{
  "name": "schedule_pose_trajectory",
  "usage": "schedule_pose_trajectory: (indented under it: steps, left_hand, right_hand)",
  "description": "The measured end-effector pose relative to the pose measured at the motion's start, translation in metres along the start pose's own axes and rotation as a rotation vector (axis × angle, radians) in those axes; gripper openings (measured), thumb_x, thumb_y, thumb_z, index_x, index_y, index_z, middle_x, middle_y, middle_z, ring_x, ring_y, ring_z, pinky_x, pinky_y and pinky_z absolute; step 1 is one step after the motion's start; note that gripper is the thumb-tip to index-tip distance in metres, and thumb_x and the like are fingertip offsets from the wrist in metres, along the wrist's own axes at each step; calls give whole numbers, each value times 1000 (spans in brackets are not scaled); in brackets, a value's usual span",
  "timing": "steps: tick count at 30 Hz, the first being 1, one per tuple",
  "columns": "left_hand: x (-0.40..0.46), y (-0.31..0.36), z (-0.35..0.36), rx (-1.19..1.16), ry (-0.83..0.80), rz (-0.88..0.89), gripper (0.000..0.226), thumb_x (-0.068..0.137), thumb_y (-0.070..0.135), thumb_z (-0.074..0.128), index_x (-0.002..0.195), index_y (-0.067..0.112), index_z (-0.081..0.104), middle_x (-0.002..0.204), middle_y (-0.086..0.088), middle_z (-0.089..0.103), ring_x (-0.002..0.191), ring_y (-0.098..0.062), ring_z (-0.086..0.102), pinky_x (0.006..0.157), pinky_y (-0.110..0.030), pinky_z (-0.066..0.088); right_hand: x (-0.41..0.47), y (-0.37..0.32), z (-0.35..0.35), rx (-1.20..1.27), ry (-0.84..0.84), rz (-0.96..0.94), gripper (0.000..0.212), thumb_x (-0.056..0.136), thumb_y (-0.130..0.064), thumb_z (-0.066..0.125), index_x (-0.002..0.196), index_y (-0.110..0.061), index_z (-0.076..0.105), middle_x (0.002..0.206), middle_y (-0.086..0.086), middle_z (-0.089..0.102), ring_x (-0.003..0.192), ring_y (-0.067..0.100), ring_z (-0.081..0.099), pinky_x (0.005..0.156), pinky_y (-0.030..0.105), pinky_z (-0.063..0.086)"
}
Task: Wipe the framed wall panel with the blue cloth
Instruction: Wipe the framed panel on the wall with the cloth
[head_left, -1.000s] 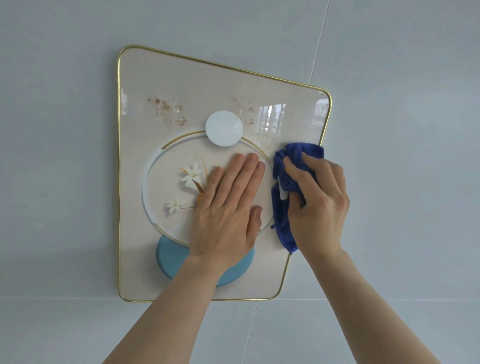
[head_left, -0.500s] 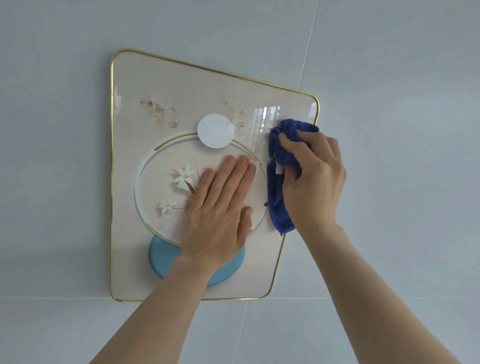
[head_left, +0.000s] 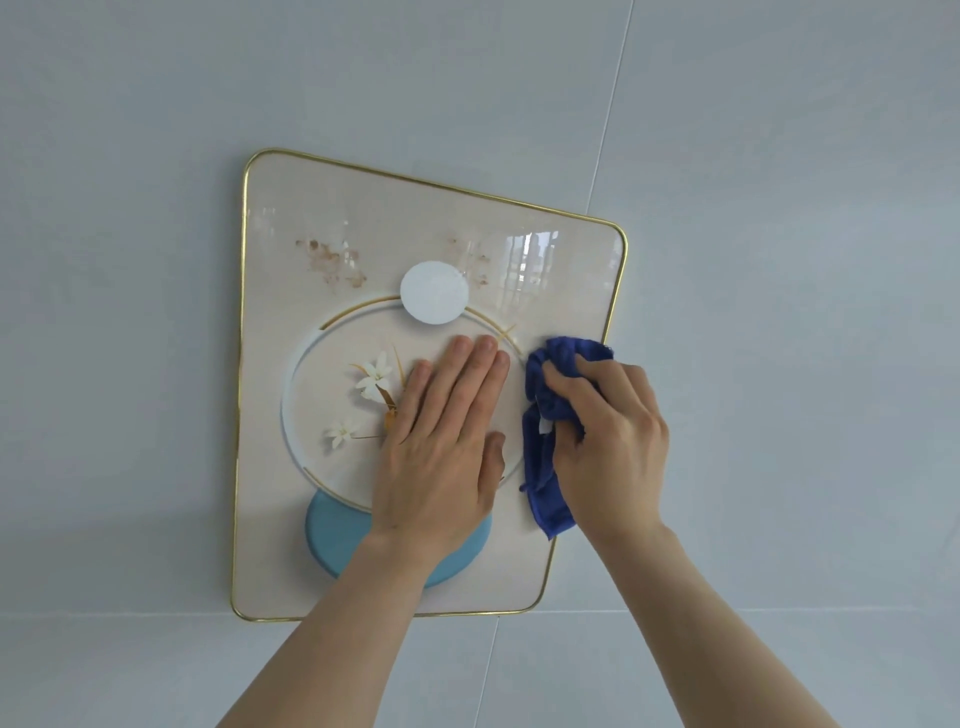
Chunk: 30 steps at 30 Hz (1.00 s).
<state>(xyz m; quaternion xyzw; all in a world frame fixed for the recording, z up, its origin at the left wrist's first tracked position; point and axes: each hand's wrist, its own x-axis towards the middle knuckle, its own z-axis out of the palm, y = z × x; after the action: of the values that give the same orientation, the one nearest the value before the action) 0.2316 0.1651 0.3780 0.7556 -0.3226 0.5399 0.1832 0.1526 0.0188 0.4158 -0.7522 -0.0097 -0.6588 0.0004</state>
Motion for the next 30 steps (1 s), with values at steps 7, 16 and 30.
schedule_pose_trajectory:
  steps: [7,16,30]
  left_hand:
    - [2,-2,-17,-61,-63,12,65,104,31,42,163,14,21,173,-1,16,161,-19,10,130,-47,16]
    - [7,-25,-35,-35,17,-67,71,103,35,48,164,13,19,174,-6,13,161,-23,10,131,-47,12]
    - [0,-45,-12,36,-14,-75,83,102,48,47,164,7,10,174,-8,6,162,-22,3,132,-44,7]
  right_hand:
    - [-27,-11,-24,1,-278,57,37,73,5,65,95,-19,82,94,-3,74,87,28,65,70,37,57]
    - [59,-50,-26,277,1,96,42,79,10,66,111,-14,80,116,0,74,111,23,66,91,22,49]
    - [93,-64,36,168,44,-225,29,90,5,68,113,-9,79,121,6,75,119,33,63,94,43,55]
